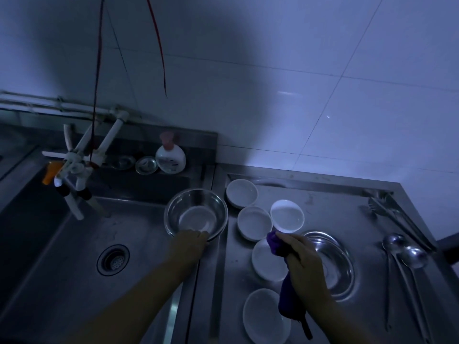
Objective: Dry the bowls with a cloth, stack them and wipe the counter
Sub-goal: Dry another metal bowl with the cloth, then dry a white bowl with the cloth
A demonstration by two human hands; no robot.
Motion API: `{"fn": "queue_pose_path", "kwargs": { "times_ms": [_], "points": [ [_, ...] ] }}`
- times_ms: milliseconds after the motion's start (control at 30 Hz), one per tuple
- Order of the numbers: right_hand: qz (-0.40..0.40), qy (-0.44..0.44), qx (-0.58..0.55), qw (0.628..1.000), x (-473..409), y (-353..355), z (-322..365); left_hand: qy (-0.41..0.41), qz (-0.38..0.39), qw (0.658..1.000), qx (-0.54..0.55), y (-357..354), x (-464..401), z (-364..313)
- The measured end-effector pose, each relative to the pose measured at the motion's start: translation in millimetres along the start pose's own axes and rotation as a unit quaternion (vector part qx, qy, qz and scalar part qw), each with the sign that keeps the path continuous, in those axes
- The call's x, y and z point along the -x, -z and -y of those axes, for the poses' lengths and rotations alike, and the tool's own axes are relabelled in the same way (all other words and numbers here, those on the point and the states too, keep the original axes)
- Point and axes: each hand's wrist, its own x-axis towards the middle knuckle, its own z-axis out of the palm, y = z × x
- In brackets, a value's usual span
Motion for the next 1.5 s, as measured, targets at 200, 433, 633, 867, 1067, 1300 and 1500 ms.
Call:
{"fn": "queue_pose_path", "kwargs": {
  "times_ms": [200,433,633,867,1067,1300,1500],
  "points": [
    [0.018,-0.004,0.027,0.999,1,1,1,-0.027,-0.011,0.999,-0.016,-12,-1,2],
    [-0.007,-0.039,0.007,0.999,0,23,-13,-0.010,-0.082,0.997,0.008,-5,3,-10],
    [-0.031,-0.073,-0.011,0.997,5,52,-40,-0.060,-0.104,0.987,0.111,-17,19,-63],
    [-0.016,-0.117,-0.043,0.992,19,64,-64,0.042,0.189,0.963,0.188,-92,57,-127],
    [0.009,-0.148,-0.063,0.987,31,78,-78,0.143,0.230,0.929,0.252,-107,70,-141],
    [0.034,-0.179,-0.068,0.981,40,104,-96,0.257,0.201,0.865,0.380,-94,66,-163],
    [0.039,-0.127,-0.074,0.988,42,125,-92,0.283,0.084,0.785,0.545,-44,45,-207]
  ]
}}
